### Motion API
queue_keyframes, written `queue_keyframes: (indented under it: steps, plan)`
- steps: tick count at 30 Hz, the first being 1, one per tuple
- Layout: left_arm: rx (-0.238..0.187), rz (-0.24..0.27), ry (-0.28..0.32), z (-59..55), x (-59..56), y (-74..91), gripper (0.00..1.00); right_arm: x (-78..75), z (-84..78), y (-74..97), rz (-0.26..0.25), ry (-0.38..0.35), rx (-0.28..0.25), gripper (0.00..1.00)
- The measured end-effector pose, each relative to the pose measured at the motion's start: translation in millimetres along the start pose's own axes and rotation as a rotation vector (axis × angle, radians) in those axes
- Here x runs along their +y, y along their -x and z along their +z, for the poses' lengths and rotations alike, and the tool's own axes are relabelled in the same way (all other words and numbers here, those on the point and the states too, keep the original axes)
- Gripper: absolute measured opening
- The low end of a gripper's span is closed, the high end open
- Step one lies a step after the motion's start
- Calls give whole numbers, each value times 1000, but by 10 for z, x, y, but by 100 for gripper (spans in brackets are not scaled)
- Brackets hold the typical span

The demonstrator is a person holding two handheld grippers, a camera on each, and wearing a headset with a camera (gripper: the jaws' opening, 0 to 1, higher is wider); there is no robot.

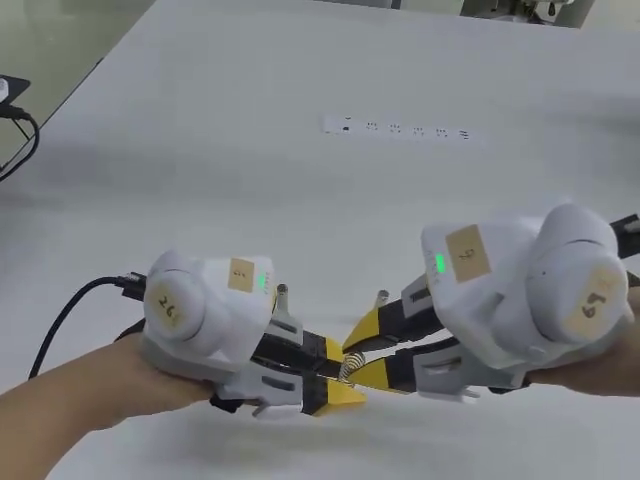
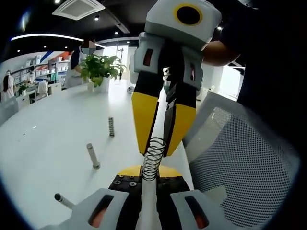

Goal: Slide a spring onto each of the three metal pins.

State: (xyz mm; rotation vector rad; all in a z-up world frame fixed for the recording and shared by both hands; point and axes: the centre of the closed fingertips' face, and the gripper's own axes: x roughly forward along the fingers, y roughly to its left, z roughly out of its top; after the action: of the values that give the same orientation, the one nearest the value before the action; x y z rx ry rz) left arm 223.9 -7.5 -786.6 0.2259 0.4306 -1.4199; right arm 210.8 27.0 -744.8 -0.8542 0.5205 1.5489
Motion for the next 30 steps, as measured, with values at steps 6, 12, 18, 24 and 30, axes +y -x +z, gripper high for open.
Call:
queue_keyframes:
  steps: [6, 12, 18, 24, 30]
  plan:
    - [5, 2, 15, -8, 0, -8, 3, -1, -32, -1, 7, 1, 11, 6]
    - [0, 1, 20, 3, -17, -11, 4, 4, -30, 3, 19, -10, 5, 5]
    - [-48, 10, 28, 110, 6, 24, 10, -10, -55, -16, 18, 5, 21, 5]
    - [-35, 28, 27, 52, 37, 65, 18, -24, -59, -12, 14, 3, 23, 5]
    - [-47, 53, 45, 42, 73, 124, 25, -53, -67, -13, 4, 6, 29, 5]
